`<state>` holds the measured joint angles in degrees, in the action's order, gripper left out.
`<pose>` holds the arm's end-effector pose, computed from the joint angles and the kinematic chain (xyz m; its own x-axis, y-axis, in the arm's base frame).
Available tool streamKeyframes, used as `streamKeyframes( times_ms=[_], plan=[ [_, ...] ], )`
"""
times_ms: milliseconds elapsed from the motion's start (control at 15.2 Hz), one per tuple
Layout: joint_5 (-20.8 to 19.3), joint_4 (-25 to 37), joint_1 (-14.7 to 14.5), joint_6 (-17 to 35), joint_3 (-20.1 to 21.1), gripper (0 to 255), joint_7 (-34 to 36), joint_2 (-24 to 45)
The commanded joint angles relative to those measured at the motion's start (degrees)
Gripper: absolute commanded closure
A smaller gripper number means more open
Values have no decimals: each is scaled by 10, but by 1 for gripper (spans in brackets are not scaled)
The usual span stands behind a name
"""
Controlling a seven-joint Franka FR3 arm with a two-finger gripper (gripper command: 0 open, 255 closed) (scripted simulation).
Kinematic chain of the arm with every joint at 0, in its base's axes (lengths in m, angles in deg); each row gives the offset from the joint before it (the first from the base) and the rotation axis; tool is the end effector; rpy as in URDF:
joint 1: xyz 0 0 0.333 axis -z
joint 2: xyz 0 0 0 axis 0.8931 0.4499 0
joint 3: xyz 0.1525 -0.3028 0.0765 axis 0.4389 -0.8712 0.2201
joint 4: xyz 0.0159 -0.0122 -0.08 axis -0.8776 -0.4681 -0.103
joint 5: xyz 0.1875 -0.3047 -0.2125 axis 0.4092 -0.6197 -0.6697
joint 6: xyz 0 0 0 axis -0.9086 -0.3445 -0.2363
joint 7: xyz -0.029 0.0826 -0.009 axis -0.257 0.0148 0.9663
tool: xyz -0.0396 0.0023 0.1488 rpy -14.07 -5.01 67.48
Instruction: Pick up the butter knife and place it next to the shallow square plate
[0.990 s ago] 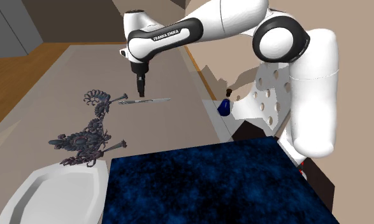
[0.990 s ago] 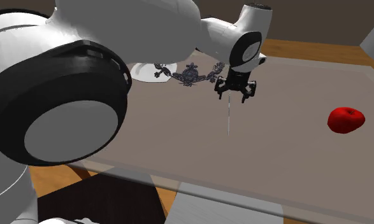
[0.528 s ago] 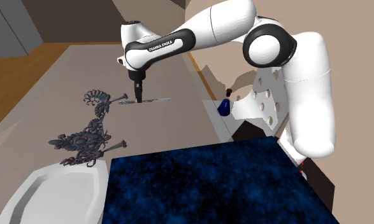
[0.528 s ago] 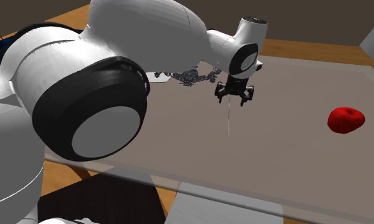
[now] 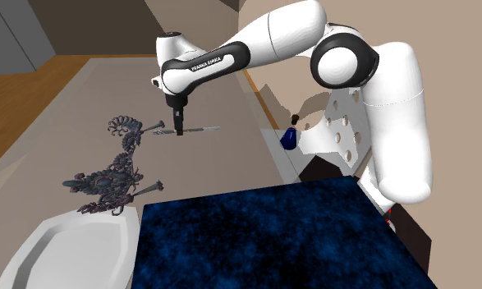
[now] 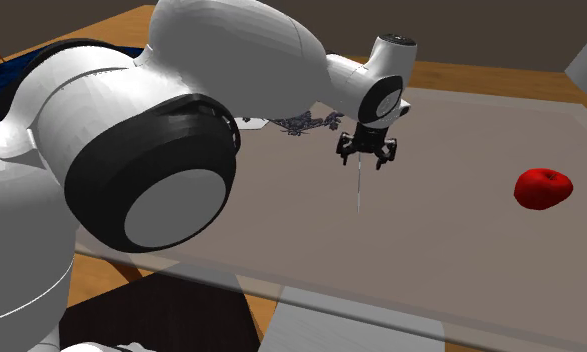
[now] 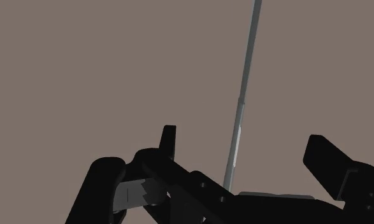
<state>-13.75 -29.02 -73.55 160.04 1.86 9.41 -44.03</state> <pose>0.7223 0.2158 0.3168 0.6133 0.7881 0.0521 0.7891 -0.6143 0.0032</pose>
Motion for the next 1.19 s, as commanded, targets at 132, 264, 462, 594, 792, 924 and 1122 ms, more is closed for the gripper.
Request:
streamKeyframes(
  times_ms=[132, 264, 462, 594, 792, 924, 1122],
  plan=[
    [0, 0, 0, 0, 0, 255, 0, 0],
    [0, 0, 0, 0, 0, 255, 0, 0],
    [0, 0, 0, 0, 0, 255, 0, 0],
    [0, 0, 0, 0, 0, 255, 0, 0],
    [1, 7, 0, -12, 1, 255, 0, -6],
    [2, 14, 0, -25, 1, 255, 0, -11],
    [2, 27, 0, -44, 2, 255, -1, -17]
  ],
)
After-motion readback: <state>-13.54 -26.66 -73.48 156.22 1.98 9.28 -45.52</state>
